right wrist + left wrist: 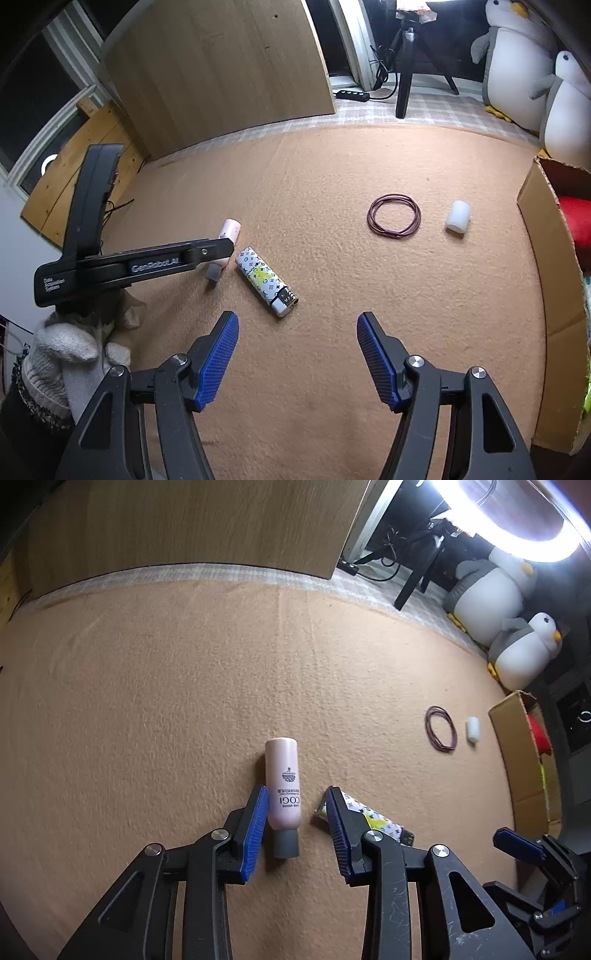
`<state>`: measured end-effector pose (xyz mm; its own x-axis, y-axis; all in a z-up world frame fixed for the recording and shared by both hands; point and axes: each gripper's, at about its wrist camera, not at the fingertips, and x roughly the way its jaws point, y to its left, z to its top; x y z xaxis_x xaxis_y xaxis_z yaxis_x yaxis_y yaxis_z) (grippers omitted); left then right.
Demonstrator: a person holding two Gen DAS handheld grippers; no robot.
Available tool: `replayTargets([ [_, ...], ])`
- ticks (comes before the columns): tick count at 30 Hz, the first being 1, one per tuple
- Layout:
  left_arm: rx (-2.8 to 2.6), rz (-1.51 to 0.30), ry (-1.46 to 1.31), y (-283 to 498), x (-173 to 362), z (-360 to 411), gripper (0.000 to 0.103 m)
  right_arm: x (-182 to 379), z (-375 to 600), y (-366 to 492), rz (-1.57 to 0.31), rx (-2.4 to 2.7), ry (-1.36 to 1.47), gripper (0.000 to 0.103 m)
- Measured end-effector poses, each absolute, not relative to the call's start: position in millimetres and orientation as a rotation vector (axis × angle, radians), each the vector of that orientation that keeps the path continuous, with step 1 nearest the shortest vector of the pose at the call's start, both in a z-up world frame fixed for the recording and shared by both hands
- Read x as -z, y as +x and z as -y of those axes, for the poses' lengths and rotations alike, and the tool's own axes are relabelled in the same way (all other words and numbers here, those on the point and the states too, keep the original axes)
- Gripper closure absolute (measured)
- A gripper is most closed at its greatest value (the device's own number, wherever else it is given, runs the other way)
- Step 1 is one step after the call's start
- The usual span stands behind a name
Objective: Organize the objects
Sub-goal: 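Move the left gripper to the pink COGI bottle and grasp it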
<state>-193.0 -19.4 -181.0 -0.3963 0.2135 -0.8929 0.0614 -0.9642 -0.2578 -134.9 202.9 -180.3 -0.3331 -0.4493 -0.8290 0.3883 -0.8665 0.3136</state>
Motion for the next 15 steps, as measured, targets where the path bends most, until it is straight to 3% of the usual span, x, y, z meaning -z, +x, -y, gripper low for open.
replayTargets([
  [8, -2.541, 0.334, -1.692, -193.4, 190.2, 21.9, 0.081, 183.1, -194.3, -138.2, 0.035, 2.204, 1.415, 0.040],
  [15, -2.555, 0.337, -1.697, -182.7, 191.1, 32.7, 0.081, 191.3, -176.5, -145.5, -0.056, 2.180, 1.425, 0.040],
])
